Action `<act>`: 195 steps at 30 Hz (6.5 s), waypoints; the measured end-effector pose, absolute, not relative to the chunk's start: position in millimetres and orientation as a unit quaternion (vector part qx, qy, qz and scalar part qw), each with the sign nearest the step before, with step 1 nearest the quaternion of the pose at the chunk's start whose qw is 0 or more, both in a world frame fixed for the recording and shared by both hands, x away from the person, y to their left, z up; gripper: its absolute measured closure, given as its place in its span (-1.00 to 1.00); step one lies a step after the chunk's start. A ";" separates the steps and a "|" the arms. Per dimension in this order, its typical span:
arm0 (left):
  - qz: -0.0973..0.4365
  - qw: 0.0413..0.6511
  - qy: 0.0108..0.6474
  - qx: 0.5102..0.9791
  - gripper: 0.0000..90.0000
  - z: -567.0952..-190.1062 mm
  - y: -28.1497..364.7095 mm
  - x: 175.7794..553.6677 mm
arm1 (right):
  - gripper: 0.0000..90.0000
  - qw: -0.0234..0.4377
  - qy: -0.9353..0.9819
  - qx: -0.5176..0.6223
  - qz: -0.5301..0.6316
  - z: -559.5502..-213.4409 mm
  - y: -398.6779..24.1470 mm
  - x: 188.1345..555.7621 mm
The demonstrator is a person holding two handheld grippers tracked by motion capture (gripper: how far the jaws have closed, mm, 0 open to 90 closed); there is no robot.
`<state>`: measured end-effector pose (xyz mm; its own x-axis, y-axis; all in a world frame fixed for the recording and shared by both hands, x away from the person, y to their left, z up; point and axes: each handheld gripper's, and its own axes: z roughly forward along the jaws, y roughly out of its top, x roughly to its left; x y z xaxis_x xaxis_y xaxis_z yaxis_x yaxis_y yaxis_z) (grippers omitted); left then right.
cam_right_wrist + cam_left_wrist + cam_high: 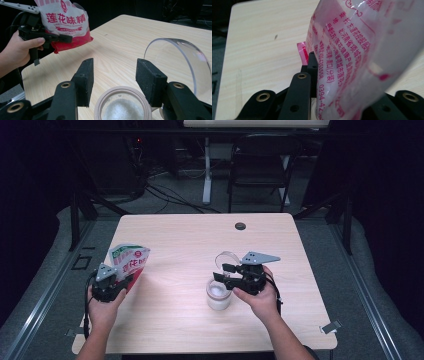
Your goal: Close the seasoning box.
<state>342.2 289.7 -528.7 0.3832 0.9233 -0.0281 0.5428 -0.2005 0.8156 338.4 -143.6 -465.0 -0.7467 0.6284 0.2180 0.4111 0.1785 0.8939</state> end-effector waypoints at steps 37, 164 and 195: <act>0.231 0.355 0.507 0.751 0.71 -552.0 288.2 349.2 | 0.08 0.097 0.764 0.342 0.539 -468.4 -142.3 339.4; 0.198 0.430 0.347 0.809 -0.08 -498.4 174.2 294.9 | 1.00 0.156 0.758 0.362 0.520 -441.8 -185.6 335.9; 0.200 0.428 0.354 0.807 0.02 -500.7 179.4 289.1 | 1.00 0.157 0.746 0.411 0.500 -468.3 -197.3 363.2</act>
<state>289.1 179.4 -500.7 0.6693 0.7428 0.0196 0.3998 -0.3822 0.8331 363.2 -197.3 -468.3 -0.6134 0.7700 0.1757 0.4551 0.1627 0.8755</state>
